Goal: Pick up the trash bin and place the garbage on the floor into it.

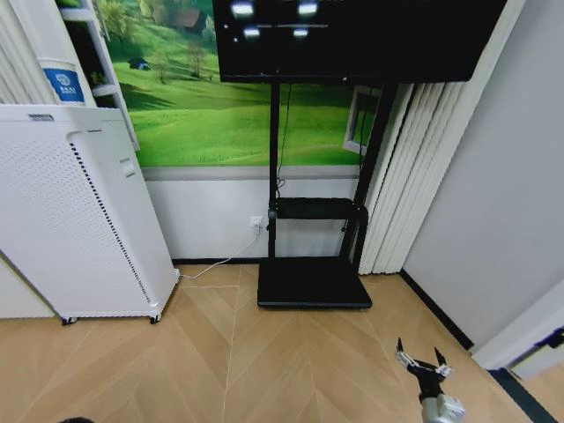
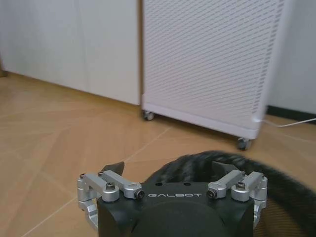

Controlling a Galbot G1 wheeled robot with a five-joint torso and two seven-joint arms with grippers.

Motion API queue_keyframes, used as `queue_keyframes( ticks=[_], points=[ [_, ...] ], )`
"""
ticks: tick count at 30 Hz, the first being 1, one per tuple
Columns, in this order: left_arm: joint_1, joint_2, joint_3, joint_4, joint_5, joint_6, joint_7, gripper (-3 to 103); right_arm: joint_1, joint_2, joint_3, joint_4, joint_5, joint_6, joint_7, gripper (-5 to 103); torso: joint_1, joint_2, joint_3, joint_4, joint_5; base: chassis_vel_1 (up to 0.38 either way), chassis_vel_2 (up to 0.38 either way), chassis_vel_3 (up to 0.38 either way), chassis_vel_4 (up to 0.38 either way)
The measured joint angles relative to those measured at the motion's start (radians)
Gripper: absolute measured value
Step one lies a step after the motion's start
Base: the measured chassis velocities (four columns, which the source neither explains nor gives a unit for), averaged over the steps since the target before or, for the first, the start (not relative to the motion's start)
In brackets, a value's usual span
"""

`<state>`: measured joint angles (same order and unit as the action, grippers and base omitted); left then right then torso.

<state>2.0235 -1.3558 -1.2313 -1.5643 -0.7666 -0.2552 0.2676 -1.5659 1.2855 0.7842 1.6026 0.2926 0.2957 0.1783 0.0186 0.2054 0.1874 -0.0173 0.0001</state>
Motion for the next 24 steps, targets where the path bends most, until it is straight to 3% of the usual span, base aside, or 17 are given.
queue_keyframes(
  ticks=[5,6,7,9,10,12,13,15,18,20,21,24],
  points=[
    [0.041,-0.018,-0.014,-0.167,0.003,0.0,0.124,100,-0.017,0.004,-0.014,0.042,-0.02,-0.007,-0.007,100,0.0,0.0,0.0,0.0004,-0.0001,0.0,0.0,0.0,0.0],
    [0.041,-0.018,-0.014,-0.167,0.003,0.0,0.124,100,-0.017,0.004,-0.014,0.042,-0.02,-0.007,-0.007,100,0.0,0.0,0.0,0.0004,-0.0001,0.0,0.0,0.0,0.0],
    [0.045,-0.022,-0.018,-0.238,0.021,0.008,0.129,100,-0.026,0.006,-0.023,0.066,-0.035,-0.009,-0.014,100,0.0,0.0,0.0,0.0002,0.0003,0.0,0.0,0.0,0.0],
    [0.03,-0.023,-0.019,-0.347,0.105,0.033,0.094,100,-0.043,0.009,-0.046,0.121,-0.052,-0.017,-0.022,100,0.0,0.0,0.0,0.0001,0.0002,0.0,0.0,0.0,0.0],
    [0.03,-0.023,-0.019,-0.347,0.105,0.033,0.094,100,-0.043,0.009,-0.046,0.121,-0.052,-0.017,-0.022,100,0.0,0.0,0.0,0.0001,0.0002,0.0,0.0,0.0,0.0],
    [-0.002,-0.007,0.022,-0.44,0.218,0.057,0.011,100,-0.07,0.012,-0.071,0.189,-0.062,-0.041,-0.033,100,0.0,0.0,0.0,0.0006,-0.0001,0.0,0.0,0.0,0.0],
    [-0.002,-0.007,0.022,-0.44,0.218,0.057,0.011,100,-0.07,0.012,-0.071,0.189,-0.062,-0.041,-0.033,100,0.0,0.0,0.0,0.0006,-0.0001,0.0,0.0,0.0,0.0],
    [-0.062,0.06,0.138,-0.544,0.327,0.11,-0.103,100,-0.116,0.016,-0.1,0.292,-0.066,-0.083,-0.06,100,0.0,0.0,0.0,0.0,0.0003,0.0,0.0,0.0,0.0],
    [-0.088,0.091,0.186,-0.573,0.349,0.134,-0.131,100,-0.134,0.016,-0.106,0.333,-0.066,-0.1,-0.076,100,0.0,0.0,0.0,-0.0003,-0.0002,0.0,0.0,0.0,0.0],
    [-0.14,0.14,0.271,-0.627,0.378,0.19,-0.174,100,-0.159,-0.001,-0.129,0.431,-0.065,-0.141,-0.121,100,0.0,0.0,0.0,-0.0015,-0.0003,0.0,0.0,0.0,0.0],
    [-0.146,0.131,0.293,-0.647,0.4,0.199,-0.18,100,-0.153,-0.016,-0.151,0.474,-0.063,-0.168,-0.144,100,0.0,0.0,0.0,0.0006,-0.0002,0.0,0.0,0.0,0.0],
    [-0.153,0.124,0.32,-0.66,0.412,0.205,-0.183,100,-0.16,-0.012,-0.161,0.513,-0.064,-0.188,-0.177,100,0.0,0.0,0.0,0.0015,0.0,0.0,0.0,0.0,0.0]
  ],
)
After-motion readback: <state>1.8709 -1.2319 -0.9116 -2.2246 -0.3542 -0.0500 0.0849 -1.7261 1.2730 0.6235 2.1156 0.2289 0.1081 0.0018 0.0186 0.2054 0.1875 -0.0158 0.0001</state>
